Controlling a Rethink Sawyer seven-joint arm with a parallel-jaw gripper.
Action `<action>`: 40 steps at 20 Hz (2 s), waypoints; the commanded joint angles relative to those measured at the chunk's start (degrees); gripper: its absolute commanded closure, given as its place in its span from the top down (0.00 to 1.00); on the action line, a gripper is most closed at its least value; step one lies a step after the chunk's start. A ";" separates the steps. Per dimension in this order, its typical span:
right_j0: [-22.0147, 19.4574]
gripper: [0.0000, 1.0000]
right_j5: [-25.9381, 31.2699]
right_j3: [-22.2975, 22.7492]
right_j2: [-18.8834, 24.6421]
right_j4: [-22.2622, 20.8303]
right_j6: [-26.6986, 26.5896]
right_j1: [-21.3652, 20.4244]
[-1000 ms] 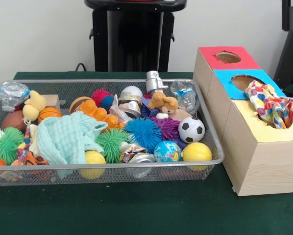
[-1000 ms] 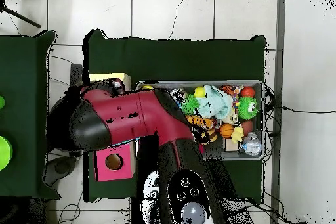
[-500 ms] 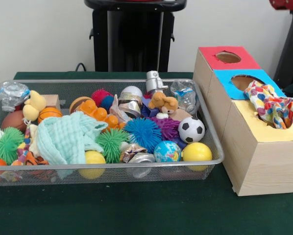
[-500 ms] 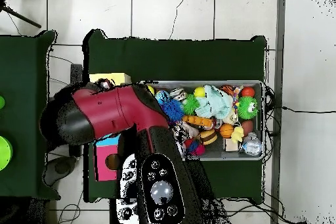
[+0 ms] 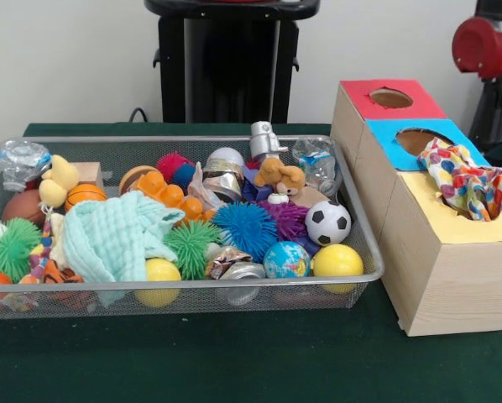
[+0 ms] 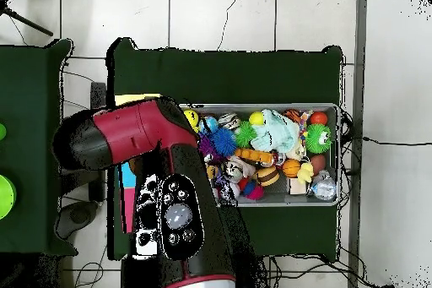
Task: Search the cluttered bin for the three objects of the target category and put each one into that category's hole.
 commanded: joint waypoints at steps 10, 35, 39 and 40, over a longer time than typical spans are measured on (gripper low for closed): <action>1.10 0.00 13.62 -7.97 -6.24 -1.68 7.48 8.72; 4.29 0.00 5.85 -4.47 -5.80 6.71 12.99 12.73; 3.55 0.00 2.49 -5.62 -5.56 6.58 11.76 15.03; 3.65 0.00 1.58 -6.28 -5.90 6.06 11.62 15.47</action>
